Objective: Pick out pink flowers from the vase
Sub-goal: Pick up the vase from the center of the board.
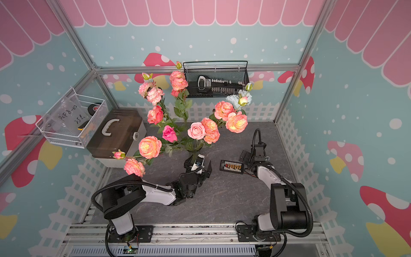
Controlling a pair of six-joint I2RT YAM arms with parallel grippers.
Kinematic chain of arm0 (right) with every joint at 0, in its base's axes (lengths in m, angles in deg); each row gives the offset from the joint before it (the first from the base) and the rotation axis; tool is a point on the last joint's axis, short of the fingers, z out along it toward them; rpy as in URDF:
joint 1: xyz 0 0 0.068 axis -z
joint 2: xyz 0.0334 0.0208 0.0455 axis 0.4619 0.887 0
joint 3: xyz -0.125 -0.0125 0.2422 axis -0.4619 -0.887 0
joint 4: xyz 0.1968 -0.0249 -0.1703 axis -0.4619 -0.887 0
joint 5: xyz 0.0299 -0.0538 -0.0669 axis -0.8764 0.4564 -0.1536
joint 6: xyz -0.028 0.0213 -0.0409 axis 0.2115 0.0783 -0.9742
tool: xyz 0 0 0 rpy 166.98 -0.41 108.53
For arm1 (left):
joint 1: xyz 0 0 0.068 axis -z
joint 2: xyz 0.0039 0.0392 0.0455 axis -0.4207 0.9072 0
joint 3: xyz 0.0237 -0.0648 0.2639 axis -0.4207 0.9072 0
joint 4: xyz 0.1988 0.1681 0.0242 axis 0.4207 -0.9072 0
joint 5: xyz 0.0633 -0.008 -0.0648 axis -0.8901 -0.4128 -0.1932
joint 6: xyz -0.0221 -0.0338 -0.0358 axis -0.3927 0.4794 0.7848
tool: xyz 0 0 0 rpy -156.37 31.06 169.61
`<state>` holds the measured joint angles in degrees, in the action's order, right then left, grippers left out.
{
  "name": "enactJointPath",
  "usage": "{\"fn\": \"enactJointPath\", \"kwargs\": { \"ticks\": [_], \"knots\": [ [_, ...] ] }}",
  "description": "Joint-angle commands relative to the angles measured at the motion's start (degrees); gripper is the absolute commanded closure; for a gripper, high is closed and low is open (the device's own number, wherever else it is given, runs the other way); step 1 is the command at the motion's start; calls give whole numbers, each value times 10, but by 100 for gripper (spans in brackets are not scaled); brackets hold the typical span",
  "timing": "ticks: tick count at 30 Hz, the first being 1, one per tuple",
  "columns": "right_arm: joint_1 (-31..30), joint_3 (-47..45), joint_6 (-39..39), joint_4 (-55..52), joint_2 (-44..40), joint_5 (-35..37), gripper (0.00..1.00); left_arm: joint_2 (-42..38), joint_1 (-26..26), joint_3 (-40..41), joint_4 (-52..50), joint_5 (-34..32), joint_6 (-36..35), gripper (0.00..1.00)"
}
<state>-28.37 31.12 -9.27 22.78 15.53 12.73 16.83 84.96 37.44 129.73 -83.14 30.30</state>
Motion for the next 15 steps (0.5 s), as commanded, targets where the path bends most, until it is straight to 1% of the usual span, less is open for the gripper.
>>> {"fn": "enactJointPath", "kwargs": {
  "ticks": [1,4,6,10,15],
  "knots": [
    [-4,18,-12,-19,-8,9,1,30,-14,-18,112,-30,-43,0],
    [-4,21,-14,-21,-5,12,2,46,-21,-31,124,-53,-48,0],
    [-4,21,-15,-22,-5,11,2,46,-25,-30,127,-57,-47,0],
    [-4,21,-19,-23,-6,13,2,47,-32,-25,146,-91,-49,0],
    [-4,22,-20,-23,-3,10,2,58,-50,-32,154,-88,-59,0]
  ]
}}
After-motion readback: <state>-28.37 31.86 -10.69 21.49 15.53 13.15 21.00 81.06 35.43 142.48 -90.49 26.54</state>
